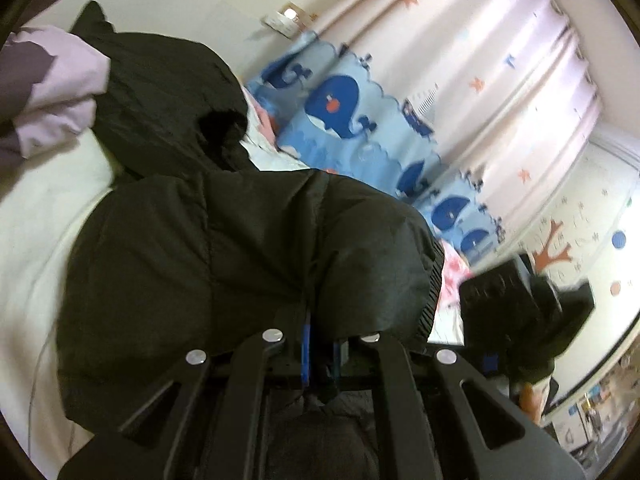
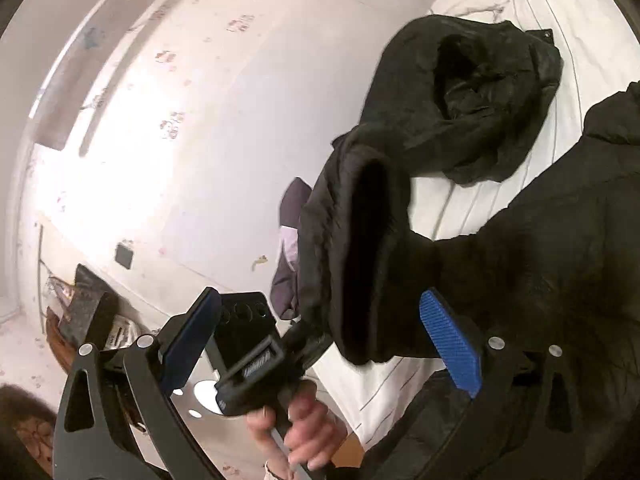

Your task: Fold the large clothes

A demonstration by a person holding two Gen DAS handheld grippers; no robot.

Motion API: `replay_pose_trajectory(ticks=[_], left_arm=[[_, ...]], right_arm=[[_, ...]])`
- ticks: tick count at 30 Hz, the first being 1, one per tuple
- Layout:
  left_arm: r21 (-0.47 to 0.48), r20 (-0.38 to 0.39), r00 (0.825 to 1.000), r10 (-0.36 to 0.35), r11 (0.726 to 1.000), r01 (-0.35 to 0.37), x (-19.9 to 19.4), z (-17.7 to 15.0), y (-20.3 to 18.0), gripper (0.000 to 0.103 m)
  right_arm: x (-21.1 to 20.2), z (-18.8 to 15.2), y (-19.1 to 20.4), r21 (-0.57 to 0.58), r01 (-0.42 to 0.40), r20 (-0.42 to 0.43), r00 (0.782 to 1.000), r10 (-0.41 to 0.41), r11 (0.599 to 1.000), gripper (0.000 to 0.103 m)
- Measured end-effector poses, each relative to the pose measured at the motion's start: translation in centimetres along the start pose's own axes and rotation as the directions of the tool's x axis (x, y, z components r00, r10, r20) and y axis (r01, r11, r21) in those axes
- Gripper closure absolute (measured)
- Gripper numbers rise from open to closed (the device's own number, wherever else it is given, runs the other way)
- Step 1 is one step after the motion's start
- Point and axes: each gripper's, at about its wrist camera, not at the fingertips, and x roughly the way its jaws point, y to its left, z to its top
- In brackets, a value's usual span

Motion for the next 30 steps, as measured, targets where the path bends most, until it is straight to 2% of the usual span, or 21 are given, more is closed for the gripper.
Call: replay_pose_trajectory(ticks=[1,2,3,4,5,6,8,10,11,12,15,17,18,20,22,24,26,28,29,30], left_arm=[[0.008,-0.011,1.0,-0.013,1.0,0.013,0.3,-0.2,-0.2,0.095],[0.009,-0.019,1.0,-0.021,1.0,0.021,0.5,-0.2,-0.3,0.095],[0.013,-0.028,0.999,-0.024,1.0,0.024,0.7,-0.3,-0.4,0.095],[0.026,-0.042,0.999,-0.018,0.999,0.019,0.9,-0.4,-0.6,0.095],[0.04,-0.061,0.998,-0.013,0.999,0.015,1.2,-0.5,-0.8,0.094],[0.047,-0.078,0.997,-0.012,0.999,0.016,1.5,-0.6,-0.8,0.092],[0.051,-0.088,0.996,-0.012,0.999,0.017,1.5,-0.3,-0.9,0.088],[0.043,-0.087,0.995,-0.052,0.998,0.055,0.7,0.3,-0.9,0.068],[0.03,-0.066,0.996,-0.067,0.997,0.069,-0.1,0.6,-0.6,0.048],[0.021,-0.026,0.997,-0.067,0.997,0.068,-1.1,1.0,-0.3,0.038],[0.005,0.018,0.999,-0.041,0.999,0.041,-2.1,1.5,0.4,0.038],[-0.052,0.023,0.999,-0.035,0.998,0.037,-2.1,1.7,1.9,0.038],[-0.078,0.019,0.999,-0.03,0.996,0.031,-1.8,1.7,2.5,0.038],[-0.115,-0.001,1.0,-0.014,0.993,0.013,-0.7,1.5,3.2,0.038],[-0.119,-0.031,0.999,0.011,0.993,-0.014,0.7,0.9,3.2,0.038],[-0.098,-0.071,0.997,0.029,0.995,-0.036,2.5,0.1,2.6,0.038],[-0.063,-0.112,0.992,0.054,0.996,-0.062,4.1,-0.8,2.0,0.038],[-0.023,-0.168,0.982,0.089,0.995,-0.094,6.2,-1.8,1.4,0.038],[-0.004,-0.198,0.974,0.113,0.993,-0.116,7.2,-2.4,1.4,0.038],[0.023,-0.237,0.958,0.158,0.987,-0.157,8.6,-3.2,1.5,0.037]], right_arm=[[0.4,0.2,-0.5,0.011,0.021,-0.001,1.0,-0.021,1.0,0.007],[0.5,0.4,-0.8,0.007,0.007,0.011,1.0,-0.007,1.0,0.01],[0.2,0.4,-0.5,-0.027,-0.03,0.039,0.999,0.031,0.999,0.018],[0.2,0.3,-0.3,-0.057,-0.037,0.058,0.998,0.04,0.998,0.051],[0.1,0.3,0.0,-0.077,0.002,0.071,0.997,0.003,0.997,0.089],[0.2,0.6,0.5,-0.105,0.038,0.076,0.997,-0.03,0.994,0.094],[-0.1,1.2,1.5,-0.158,0.127,0.076,0.99,-0.116,0.979,0.096],[-1.5,2.4,2.5,-0.186,0.215,0.095,0.975,-0.2,0.959,0.096],[-2.8,3.2,3.2,-0.2,0.263,0.115,0.963,-0.244,0.944,0.096],[-3.9,3.7,3.9,-0.214,0.298,0.136,0.952,-0.274,0.93,0.097],[-10.2,5.8,7.5,-0.258,0.419,0.256,0.899,-0.356,0.871,0.096],[-14.2,6.8,8.9,-0.262,0.477,0.319,0.863,-0.391,0.839,0.097],[-16.1,7.1,9.1,-0.256,0.514,0.342,0.84,-0.421,0.818,0.097],[-19.7,6.8,8.9,-0.231,0.564,0.351,0.808,-0.473,0.793,0.097],[-22.6,6.6,6.2,-0.193,0.635,0.335,0.759,-0.559,0.748,0.097],[-25.1,5.6,2.0,-0.136,0.67,0.271,0.734,-0.623,0.73,0.096],[-27.8,4.1,-2.0,-0.075,0.693,0.209,0.714,-0.668,0.717,0.096],[-29.5,2.2,-7.4,-0.003,0.703,0.133,0.706,-0.696,0.712,0.096],[-30.1,1.3,-9.3,0.015,0.71,0.111,0.699,-0.707,0.704,0.096],[-30.4,0.6,-11.3,0.036,0.722,0.086,0.687,-0.722,0.691,0.096]])
